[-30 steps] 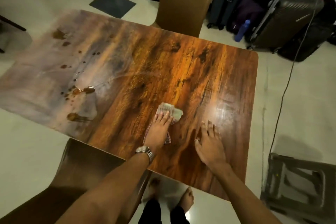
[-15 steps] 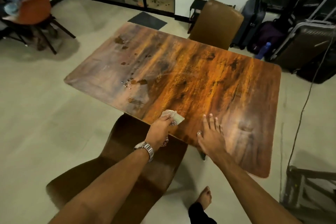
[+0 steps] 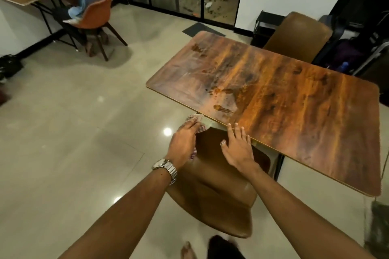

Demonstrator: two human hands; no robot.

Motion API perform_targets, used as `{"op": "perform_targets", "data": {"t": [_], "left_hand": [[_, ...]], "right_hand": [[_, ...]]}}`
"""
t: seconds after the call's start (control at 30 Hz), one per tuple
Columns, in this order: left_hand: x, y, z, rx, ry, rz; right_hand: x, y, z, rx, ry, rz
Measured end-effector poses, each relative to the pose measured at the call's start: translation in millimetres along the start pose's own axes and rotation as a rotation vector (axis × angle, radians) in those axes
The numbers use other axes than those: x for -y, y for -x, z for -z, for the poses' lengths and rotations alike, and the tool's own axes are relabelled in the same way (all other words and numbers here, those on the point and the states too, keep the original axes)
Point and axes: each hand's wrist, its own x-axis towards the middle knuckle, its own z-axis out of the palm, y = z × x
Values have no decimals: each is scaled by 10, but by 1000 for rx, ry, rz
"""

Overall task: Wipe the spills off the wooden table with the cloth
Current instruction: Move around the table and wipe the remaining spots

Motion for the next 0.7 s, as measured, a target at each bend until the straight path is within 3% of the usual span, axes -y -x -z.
{"op": "perform_targets", "data": {"t": [0.23,0.7], "left_hand": [[610,-290,373,-83,-62,13],[1633,-1776,666,49,-39,-104]], "right_hand": [[399,-307,-144,8,-18,-58],[1149,-1508,-207,-50,-89,-248]]}}
